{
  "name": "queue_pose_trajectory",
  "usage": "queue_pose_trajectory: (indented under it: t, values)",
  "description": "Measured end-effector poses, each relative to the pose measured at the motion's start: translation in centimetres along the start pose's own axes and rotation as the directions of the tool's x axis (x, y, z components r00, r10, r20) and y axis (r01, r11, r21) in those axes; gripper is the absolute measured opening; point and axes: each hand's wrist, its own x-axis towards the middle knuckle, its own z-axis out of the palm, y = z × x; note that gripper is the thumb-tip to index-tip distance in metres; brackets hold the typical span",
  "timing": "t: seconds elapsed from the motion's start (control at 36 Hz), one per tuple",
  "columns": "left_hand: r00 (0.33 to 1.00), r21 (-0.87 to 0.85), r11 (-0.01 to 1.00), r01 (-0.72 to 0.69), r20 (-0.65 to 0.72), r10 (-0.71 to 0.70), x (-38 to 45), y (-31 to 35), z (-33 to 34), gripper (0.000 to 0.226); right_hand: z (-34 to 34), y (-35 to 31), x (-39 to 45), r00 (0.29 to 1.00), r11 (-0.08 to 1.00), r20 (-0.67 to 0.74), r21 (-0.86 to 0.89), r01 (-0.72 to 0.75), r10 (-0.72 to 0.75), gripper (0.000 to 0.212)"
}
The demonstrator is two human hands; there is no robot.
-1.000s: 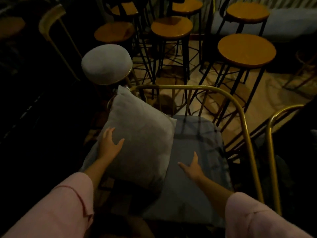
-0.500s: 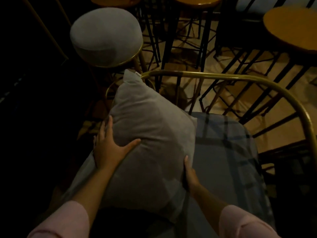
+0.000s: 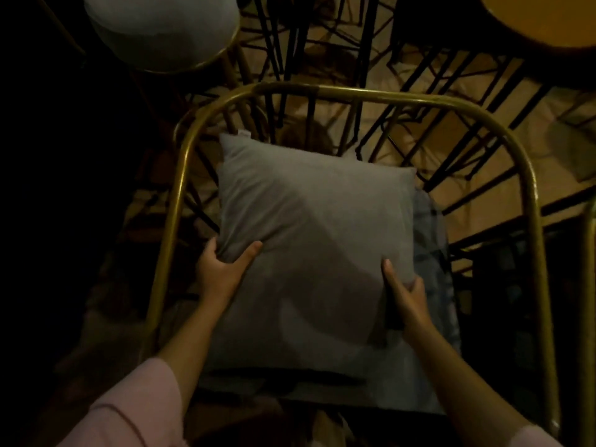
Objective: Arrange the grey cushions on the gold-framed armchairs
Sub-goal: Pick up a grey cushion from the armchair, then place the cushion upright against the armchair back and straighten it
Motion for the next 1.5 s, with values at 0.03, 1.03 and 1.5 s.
queue_pose_trajectory:
  t: [0.03,1.03,1.5]
  values:
    - [0.999,-0.022,0.999,0.042,0.017,-0.041,-1.1,-0.8,0.7,0.086,-1.5,0.5,-0.2,1.000,1.000,-0.006,-0.025,0.018,-0.018,0.125]
    - [0.847,0.112,0.935,-0.336,0.471,0.248,-29.0,4.6,23.4,0.080,-35.3,1.8,-2.6,0.715,0.625,-0.179,-0.653,0.427,-0.675,0.060]
    - [0.847,-0.084,0.996,0.027,0.531,0.022,-49.2,11.9,49.2,0.101,-70.4,4.5,4.9,0.859,0.987,-0.489,-0.114,0.112,-0.154,0.067]
